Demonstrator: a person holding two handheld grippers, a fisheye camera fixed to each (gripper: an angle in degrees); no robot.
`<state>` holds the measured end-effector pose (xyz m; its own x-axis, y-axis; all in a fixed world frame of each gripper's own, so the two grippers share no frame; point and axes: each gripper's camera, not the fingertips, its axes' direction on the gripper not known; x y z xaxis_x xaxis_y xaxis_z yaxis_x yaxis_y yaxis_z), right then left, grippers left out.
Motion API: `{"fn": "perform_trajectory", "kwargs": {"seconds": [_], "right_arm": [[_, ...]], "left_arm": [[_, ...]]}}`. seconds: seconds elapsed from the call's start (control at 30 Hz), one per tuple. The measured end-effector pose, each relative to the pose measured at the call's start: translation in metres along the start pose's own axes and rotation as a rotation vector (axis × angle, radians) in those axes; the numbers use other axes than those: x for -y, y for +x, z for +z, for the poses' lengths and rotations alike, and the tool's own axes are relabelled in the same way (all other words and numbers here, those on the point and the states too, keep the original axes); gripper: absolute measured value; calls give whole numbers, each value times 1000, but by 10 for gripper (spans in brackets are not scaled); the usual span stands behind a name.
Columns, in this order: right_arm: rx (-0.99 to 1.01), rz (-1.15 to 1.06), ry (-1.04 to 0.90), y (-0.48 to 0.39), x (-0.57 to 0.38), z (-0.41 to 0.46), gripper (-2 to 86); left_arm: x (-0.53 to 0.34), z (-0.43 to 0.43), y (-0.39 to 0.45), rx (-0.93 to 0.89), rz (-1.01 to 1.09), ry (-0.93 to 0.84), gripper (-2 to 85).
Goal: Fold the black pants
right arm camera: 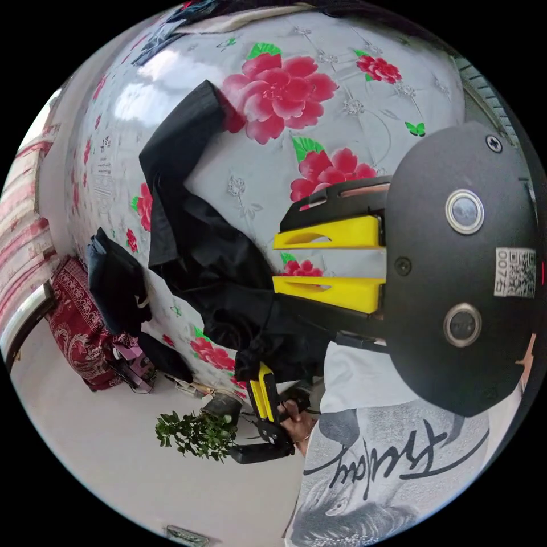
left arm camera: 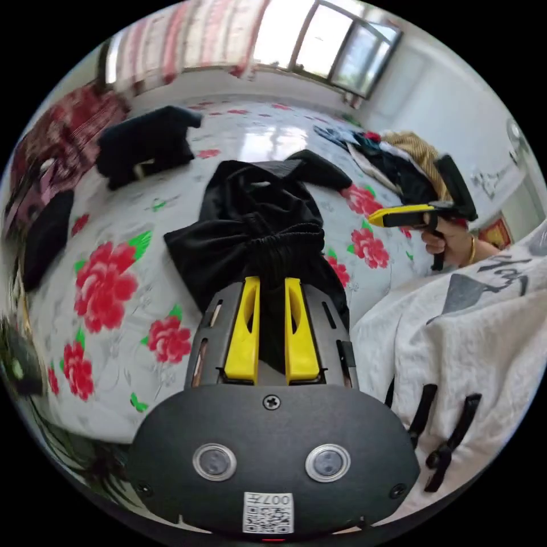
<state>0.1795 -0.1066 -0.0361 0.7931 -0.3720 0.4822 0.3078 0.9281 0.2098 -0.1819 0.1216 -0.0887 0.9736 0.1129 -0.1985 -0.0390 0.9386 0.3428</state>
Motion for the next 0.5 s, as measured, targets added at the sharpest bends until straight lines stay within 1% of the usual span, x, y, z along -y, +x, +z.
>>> {"fn": "perform_trajectory", "kwargs": {"seconds": [0.03,0.1,0.13,0.2,0.27,0.37,0.43,0.5], "right_arm": [[-14,-14,11,-1,19,0,57],[-41,-22,33,-3,50,4,66],[-47,-21,49,-5,72,9,71],[-44,-21,53,-9,103,23,77],[-57,-25,37,-14,130,41,80],[-107,-53,-53,-22,165,82,78],[-123,-80,-194,-24,180,120,67],[-125,-95,-290,-19,182,141,46]], "left_arm": [[-7,-10,-14,5,-69,15,66],[-40,-46,-66,27,-364,86,66],[-49,-54,-76,30,-432,108,66],[-80,-80,-103,24,-640,218,66],[-94,-89,-110,32,-722,274,65],[-97,-86,-109,71,-764,259,66],[-92,-77,-105,94,-769,228,66],[-82,-65,-102,103,-776,207,66]]}}
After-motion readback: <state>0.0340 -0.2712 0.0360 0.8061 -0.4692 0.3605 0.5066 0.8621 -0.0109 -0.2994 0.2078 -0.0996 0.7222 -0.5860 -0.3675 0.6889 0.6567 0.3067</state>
